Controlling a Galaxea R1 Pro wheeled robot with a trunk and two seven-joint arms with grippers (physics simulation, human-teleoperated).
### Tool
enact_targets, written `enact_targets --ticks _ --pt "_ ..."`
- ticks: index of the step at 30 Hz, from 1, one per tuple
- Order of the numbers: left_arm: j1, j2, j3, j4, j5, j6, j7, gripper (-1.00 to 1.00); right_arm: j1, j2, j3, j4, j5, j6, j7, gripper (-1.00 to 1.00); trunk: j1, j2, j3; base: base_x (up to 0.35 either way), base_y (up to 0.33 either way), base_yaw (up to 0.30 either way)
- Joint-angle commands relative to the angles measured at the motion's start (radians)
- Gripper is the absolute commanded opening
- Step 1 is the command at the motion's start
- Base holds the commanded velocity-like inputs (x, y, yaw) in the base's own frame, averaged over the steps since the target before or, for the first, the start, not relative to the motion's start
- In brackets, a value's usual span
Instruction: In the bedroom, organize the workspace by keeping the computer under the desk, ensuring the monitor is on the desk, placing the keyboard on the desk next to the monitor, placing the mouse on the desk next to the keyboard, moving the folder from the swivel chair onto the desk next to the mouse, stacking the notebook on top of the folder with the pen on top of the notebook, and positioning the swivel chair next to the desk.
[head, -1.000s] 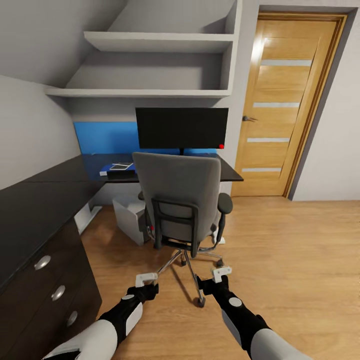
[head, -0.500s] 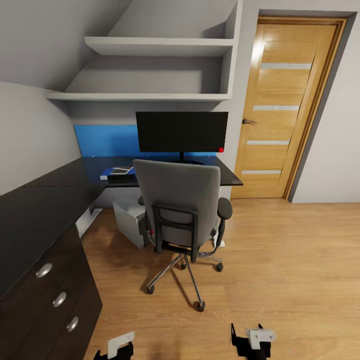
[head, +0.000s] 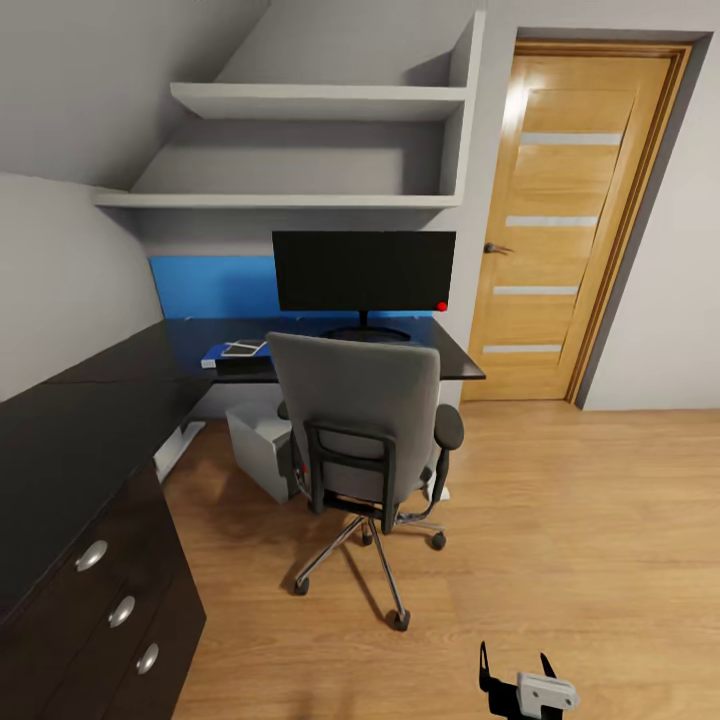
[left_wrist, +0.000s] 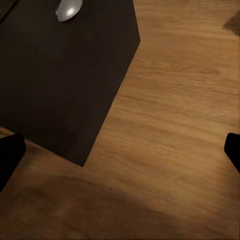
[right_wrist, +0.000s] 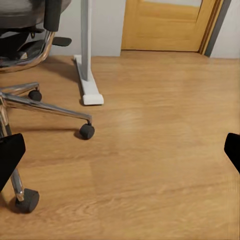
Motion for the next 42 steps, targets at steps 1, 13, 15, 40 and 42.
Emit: enact_targets --ticks 1,13,15,40,42 --pt "0.0 0.0 0.007 0.001 -0.011 0.0 0.005 1.0 -0.001 0.0 0.006 0.002 0.006 0.001 -0.01 1.0 -0.004 0.007 0.002 0.0 0.0 0.0" --pt "0.001 0.008 0.005 0.0 -0.015 0.053 -0.001 1.0 0.005 0.0 0.005 0.004 0.005 0.068 -0.015 1.0 -0.05 0.091 0.04 0.0 0.0 0.0" --pt "0.001 0.008 0.004 0.0 -0.015 0.055 -0.012 1.0 0.008 0.0 0.005 0.004 0.005 0.069 -0.015 1.0 -0.058 0.105 0.046 0.0 0.0 0.0" --pt "0.001 0.014 0.005 0.001 -0.015 0.059 -0.105 1.0 0.011 0.0 0.005 0.004 0.005 0.07 -0.015 1.0 -0.154 0.28 0.124 0.0 0.0 0.0" --pt "0.001 0.014 0.005 0.001 -0.015 0.059 -0.105 1.0 0.011 0.0 0.004 0.004 0.005 0.07 -0.015 1.0 -0.161 0.294 0.131 0.0 0.0 0.0"
